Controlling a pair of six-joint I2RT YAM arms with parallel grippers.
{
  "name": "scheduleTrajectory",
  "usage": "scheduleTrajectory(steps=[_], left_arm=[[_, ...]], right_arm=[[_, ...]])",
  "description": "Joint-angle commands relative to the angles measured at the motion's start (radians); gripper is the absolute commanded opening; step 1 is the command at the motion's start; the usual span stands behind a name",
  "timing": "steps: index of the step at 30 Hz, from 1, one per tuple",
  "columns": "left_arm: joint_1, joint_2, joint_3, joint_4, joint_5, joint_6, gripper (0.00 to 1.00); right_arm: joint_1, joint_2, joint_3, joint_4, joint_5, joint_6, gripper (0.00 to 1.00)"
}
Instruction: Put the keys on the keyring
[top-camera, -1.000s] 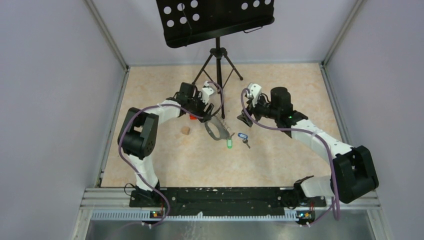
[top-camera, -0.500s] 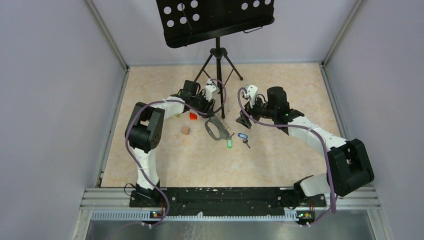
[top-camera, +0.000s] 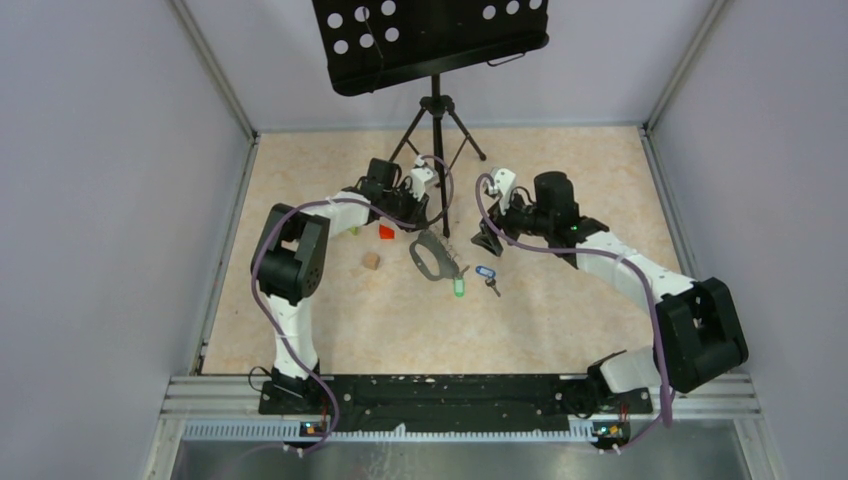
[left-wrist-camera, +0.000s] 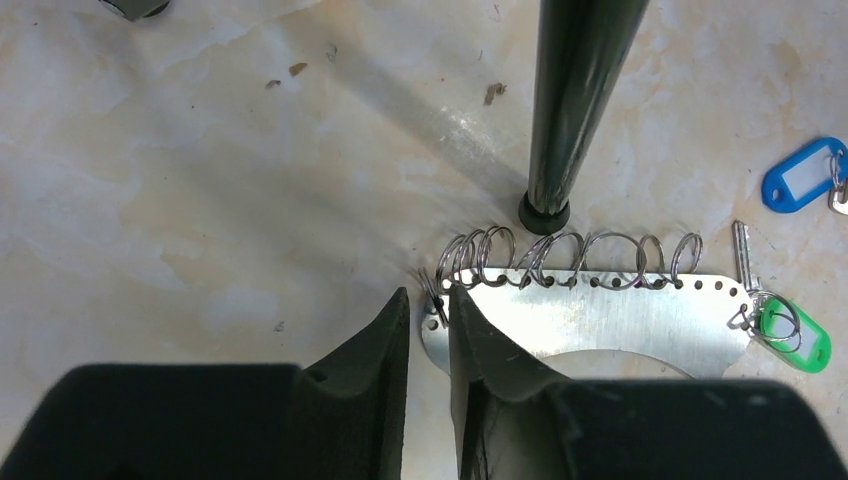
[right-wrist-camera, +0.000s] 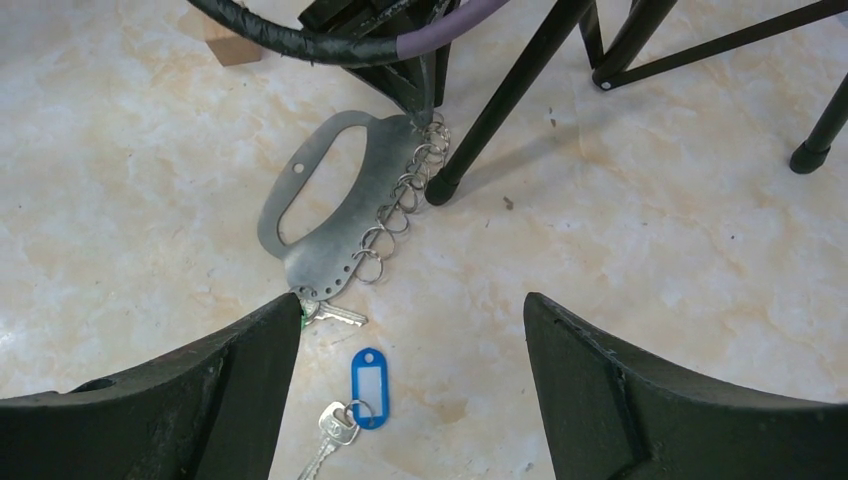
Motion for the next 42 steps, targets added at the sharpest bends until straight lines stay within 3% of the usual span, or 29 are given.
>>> scheduleTrajectory(steps=[1,12,20,28,34,42], left_arm=[[-0.003,0.023,0.034,0.025,0.033,-0.005,0.23],[-0.003,0.020,0.036,0.010,0.025,0.006,0.16],[-0.004,0.029,0.049,0.002,0.026,0.015,0.01],[-0.003,-0.008,0.044,0.005,0.035,0.023,0.00],[-0.001,-0.124,-0.027,0.054,0.146,0.051,0.00],[-0.002,-0.411,-0.199,0.104,0.363,0.188,0.00]], right_arm=[[-0.009,0.007,0.055,0.019,-0.025,-0.007,0.80],[-0.009,0.032,0.064,-0.026,-0.055,-0.015,0.80],[-0.009,0.054,0.076,-0.047,-0.070,-0.018,0.79],[-0.008,0.055,0.079,-0.047,-0.074,-0.014,0.79],[-0.009,0.023,0.073,-0.029,-0.078,0.005,0.79],[-0.009,-0.101,0.045,0.023,-0.118,0.058,0.80]])
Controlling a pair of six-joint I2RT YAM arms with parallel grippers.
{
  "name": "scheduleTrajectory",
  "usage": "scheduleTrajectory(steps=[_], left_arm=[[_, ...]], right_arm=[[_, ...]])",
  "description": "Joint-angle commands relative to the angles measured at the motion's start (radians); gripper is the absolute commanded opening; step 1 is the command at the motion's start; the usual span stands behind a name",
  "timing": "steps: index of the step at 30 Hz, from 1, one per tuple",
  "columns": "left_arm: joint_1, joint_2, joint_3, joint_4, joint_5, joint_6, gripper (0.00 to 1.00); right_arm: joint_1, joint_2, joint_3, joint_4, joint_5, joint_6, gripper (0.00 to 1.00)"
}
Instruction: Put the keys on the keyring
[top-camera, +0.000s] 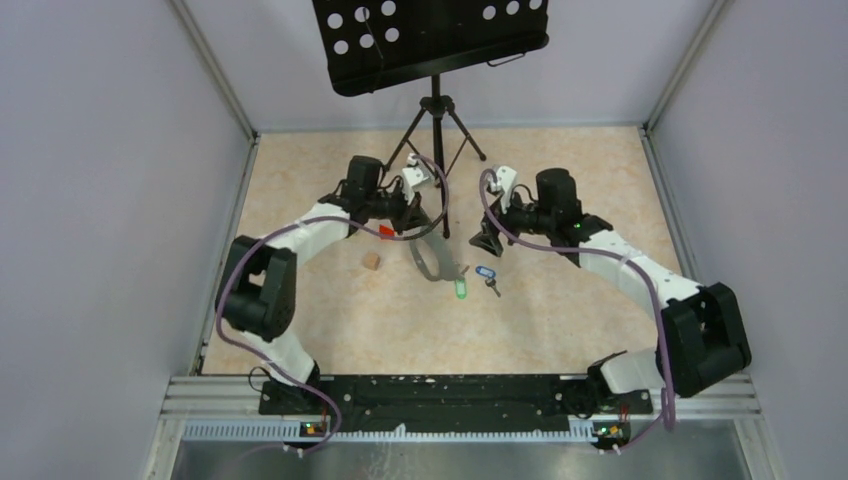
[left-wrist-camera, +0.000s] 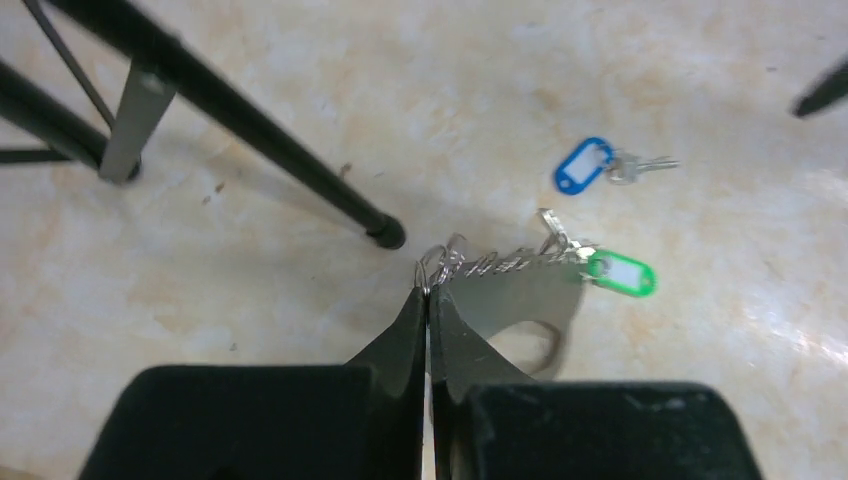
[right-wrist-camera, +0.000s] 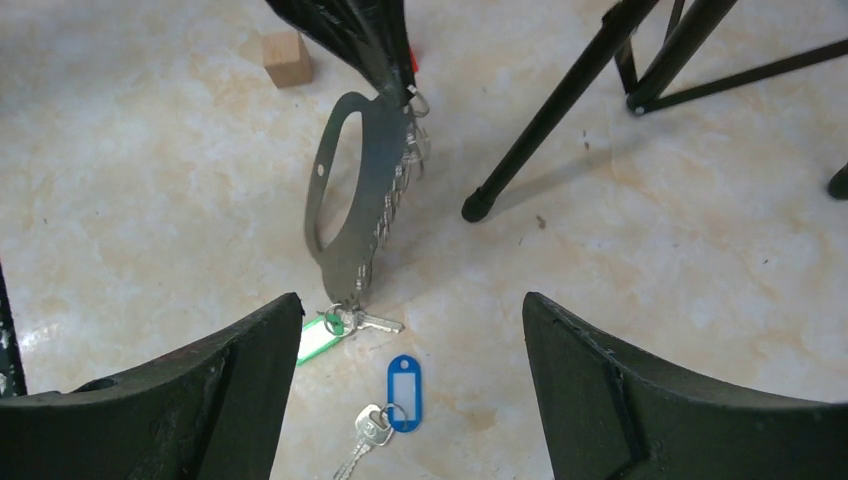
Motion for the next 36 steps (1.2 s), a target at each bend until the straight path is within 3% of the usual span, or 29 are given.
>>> scheduleTrajectory(steps=[1,7,12,18,24,30,36], left_arm=[[-0.002,-0.214,-0.089,0.080,0.204,0.119,0.00],[-0.004,-0.408,-0.213,0.204,0.470,0.147,0.00],[-0.015,-0.457,-0.226,0.155,0.600,0.205,0.00],[-0.041,-0.504,-0.282,0.106,0.646,0.360,0.00],[-0.053,-0.529,-0.282,-0.146,0.689,0.670,0.00],[-0.075,-0.541,-0.276,-0.345,0.635,0.937,0.00],[-0.096,-0.548,-0.286,-0.443,0.555,1.148,0.00]], right_arm=[[-0.009,-0.122,0.008,0.090,-0.067,0.038,0.80],[-0.009,-0.194,0.008,0.104,-0.187,0.066,0.79],[-0.004,-0.235,0.003,0.080,-0.327,0.040,0.75],[0.054,-0.240,0.015,-0.037,-0.369,-0.086,0.66],[0.130,-0.205,0.030,-0.112,-0.370,-0.164,0.59],[0.174,-0.174,0.034,-0.135,-0.377,-0.196,0.48],[0.200,-0.158,0.029,-0.136,-0.369,-0.205,0.43]])
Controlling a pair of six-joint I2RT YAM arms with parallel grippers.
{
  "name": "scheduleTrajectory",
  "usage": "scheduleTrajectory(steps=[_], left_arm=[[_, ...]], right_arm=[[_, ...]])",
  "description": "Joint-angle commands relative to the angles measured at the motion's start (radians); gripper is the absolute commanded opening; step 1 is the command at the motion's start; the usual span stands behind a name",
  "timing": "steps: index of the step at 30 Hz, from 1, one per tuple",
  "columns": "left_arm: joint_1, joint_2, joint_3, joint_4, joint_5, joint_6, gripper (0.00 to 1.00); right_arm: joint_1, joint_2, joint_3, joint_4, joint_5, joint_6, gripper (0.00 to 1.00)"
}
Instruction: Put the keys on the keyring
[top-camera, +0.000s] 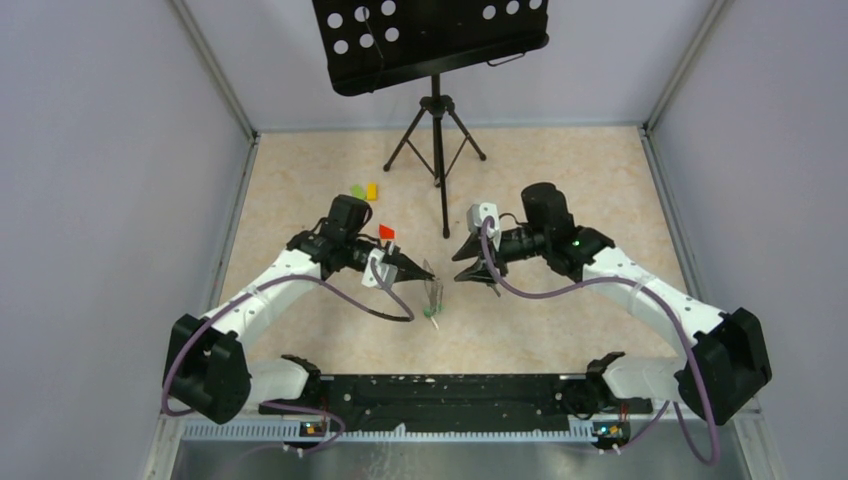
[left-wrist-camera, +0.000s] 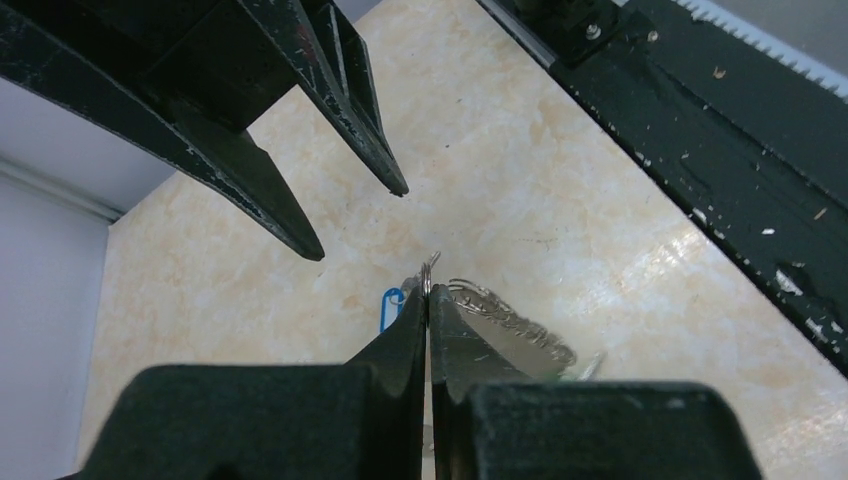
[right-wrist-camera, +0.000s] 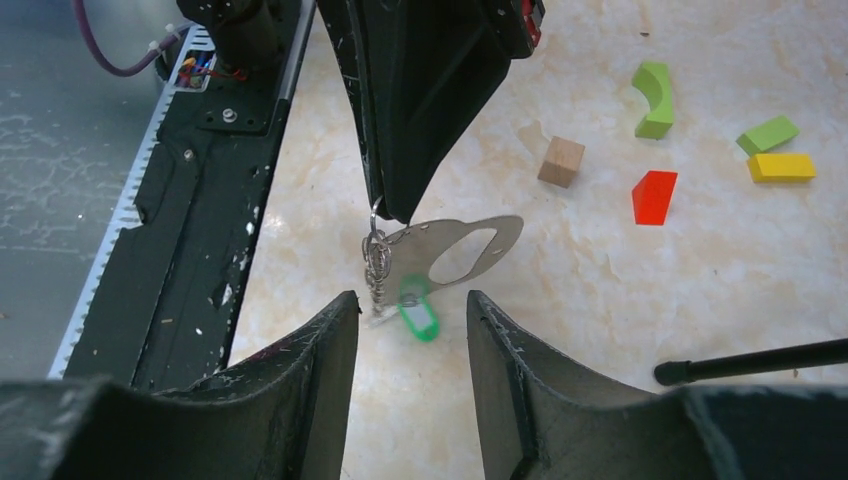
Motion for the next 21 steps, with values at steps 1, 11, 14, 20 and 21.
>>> scheduleTrajectory(steps=[1,11,14,20,21], left_arm=[[-0.016,-0.035,-0.001,-0.110,-0.033,0.247,0.00],[-0.019,-0.023,-0.018,-0.074,0.016,0.232,0.00],[-0.020,-0.016,-0.020,-0.056,0.041,0.193,0.00],[-0.020,-0.013,-0.049,0.090,0.099,-0.031,0.00],[-0.020,-0.014,-0.054,0.128,0.108,-0.083,0.00]], right_arm=[[0.019,0.014,0.030,0.008,-0.024,-0.040,0.43],[0.041,0.053,0.030,-0.009,-0.012,-0.062,0.40],[0.047,0.051,0.030,-0.010,-0.003,-0.068,0.40],[0.056,0.039,0.027,-0.007,0.013,-0.075,0.38],[0.058,0.036,0.028,-0.005,0.016,-0.075,0.37]])
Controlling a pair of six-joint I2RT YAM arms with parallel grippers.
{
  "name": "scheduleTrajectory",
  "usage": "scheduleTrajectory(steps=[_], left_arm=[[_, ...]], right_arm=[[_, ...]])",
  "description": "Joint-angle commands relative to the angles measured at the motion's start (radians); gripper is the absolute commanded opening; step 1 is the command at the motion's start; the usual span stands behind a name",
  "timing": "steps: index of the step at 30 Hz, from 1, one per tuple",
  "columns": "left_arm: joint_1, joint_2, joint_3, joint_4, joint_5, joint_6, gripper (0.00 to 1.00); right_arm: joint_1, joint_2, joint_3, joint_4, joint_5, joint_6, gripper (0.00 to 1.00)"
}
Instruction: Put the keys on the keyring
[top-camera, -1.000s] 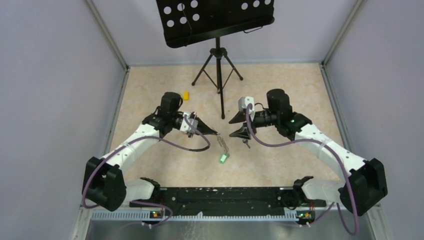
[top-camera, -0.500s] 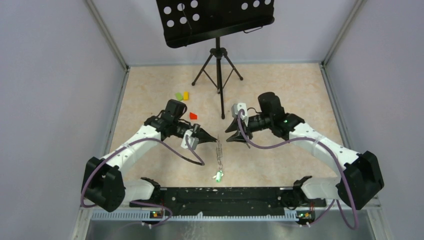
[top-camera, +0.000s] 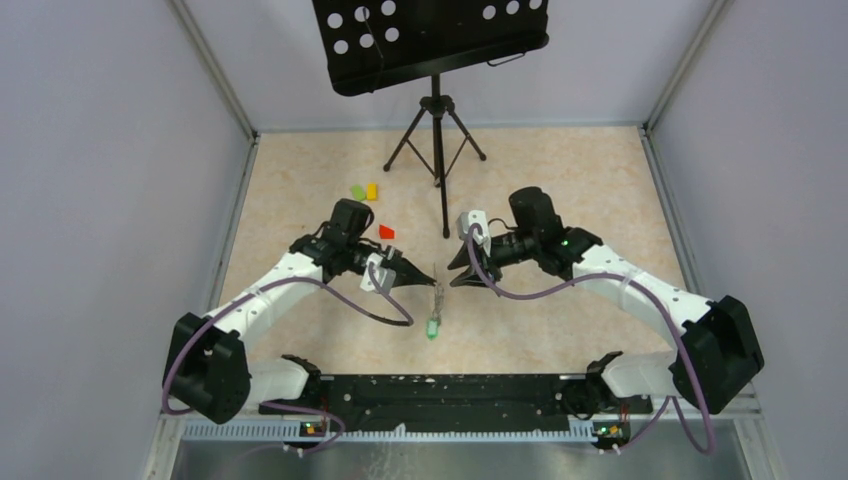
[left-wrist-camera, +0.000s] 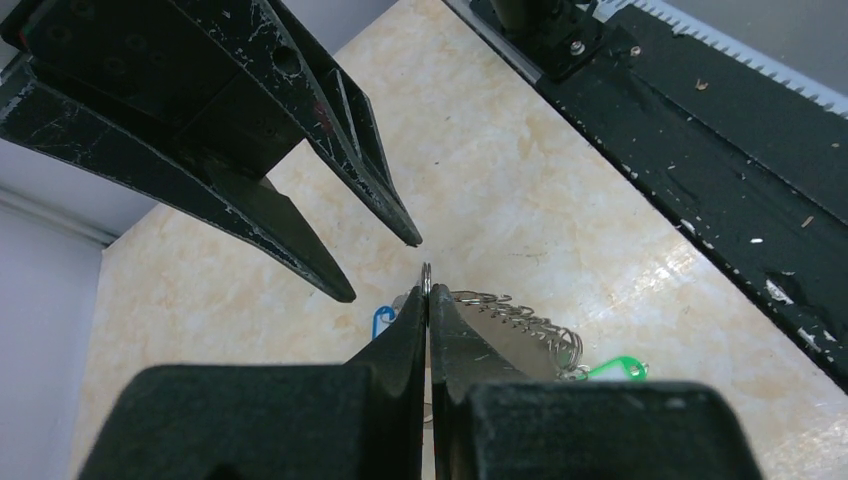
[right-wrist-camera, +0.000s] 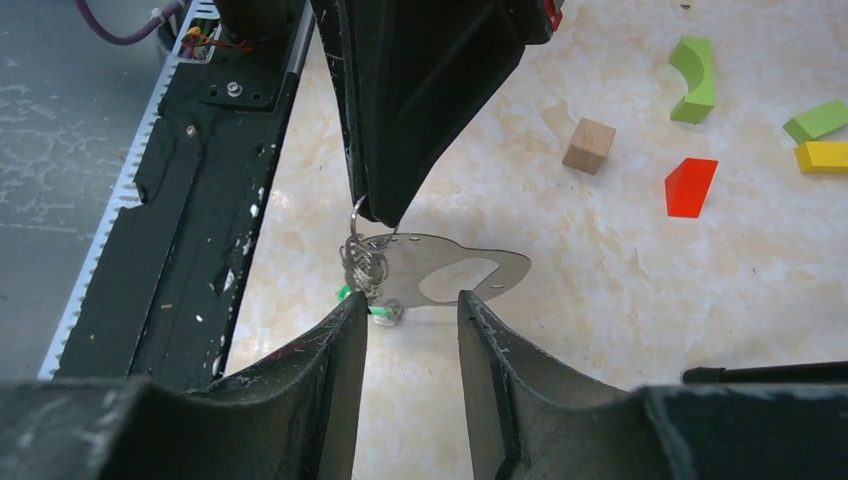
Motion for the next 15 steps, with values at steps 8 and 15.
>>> scheduleTrajectory(steps=[8,15], left_arm=[[-0.002,-0.020,-0.099,0.643,0.065,-0.764,0.00],[-0.003,-0.002,-0.150,0.988,-0.016,-1.197,0.00]], right_arm=[[0.016,-0.051,0.033,-0.009,-0.005,-0.051,0.34],[0.017,-0.062,0.033,0.010,-0.011,-0.034,0.30]])
